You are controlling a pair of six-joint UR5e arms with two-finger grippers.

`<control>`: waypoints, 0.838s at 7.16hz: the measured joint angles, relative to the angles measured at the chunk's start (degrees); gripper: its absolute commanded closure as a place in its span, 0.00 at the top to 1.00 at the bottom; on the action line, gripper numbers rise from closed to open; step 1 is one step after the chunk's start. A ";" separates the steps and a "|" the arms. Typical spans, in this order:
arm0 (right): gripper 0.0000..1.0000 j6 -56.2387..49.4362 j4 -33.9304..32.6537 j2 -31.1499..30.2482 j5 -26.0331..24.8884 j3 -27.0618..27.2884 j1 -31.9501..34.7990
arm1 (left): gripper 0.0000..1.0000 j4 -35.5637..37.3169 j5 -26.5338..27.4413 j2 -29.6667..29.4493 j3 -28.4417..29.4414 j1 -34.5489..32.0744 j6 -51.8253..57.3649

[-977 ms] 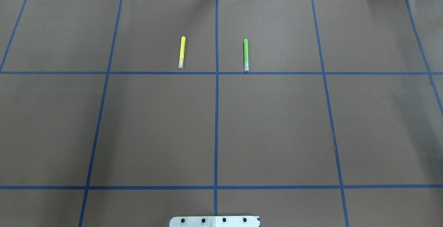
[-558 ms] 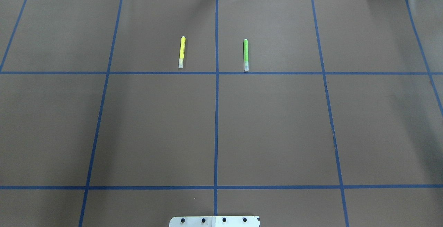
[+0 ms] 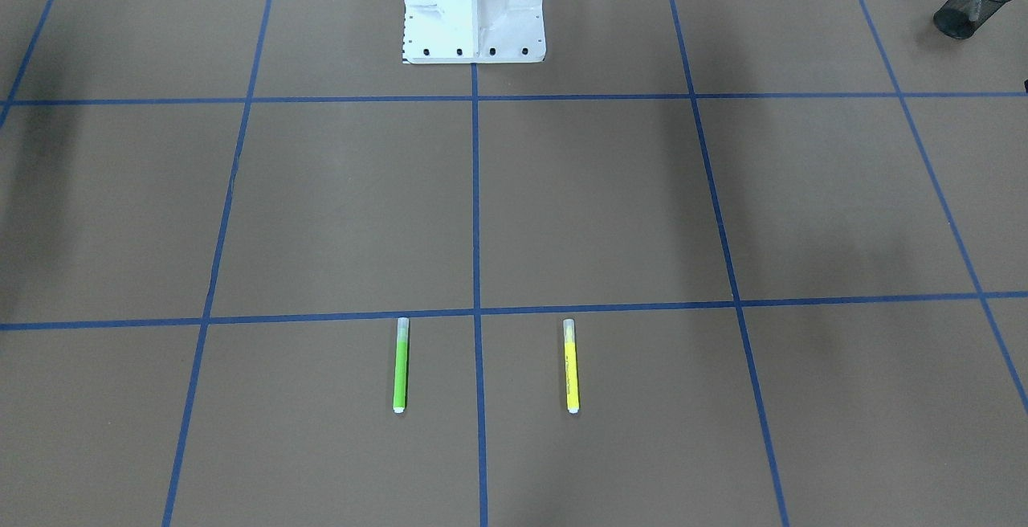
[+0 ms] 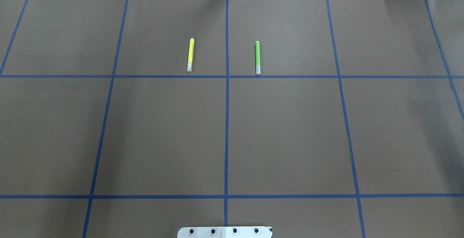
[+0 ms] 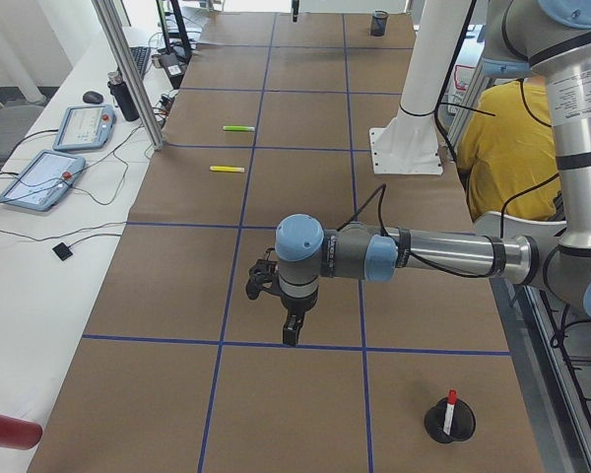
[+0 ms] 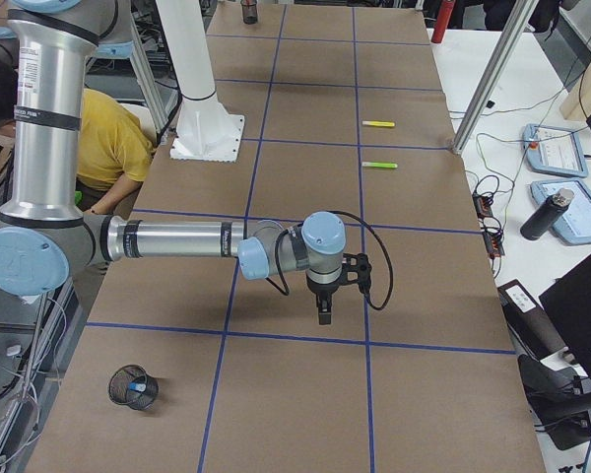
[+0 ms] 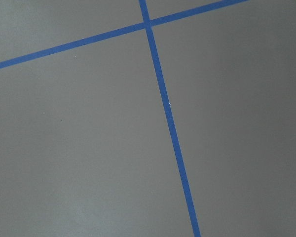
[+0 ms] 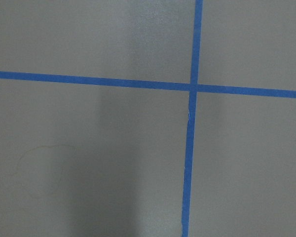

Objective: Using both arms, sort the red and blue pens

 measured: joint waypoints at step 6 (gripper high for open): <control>1.00 -0.03 -0.02 0.31 -0.04 1.22 -0.08 | 1.00 -1.14 0.00 -0.17 -0.37 0.00 0.00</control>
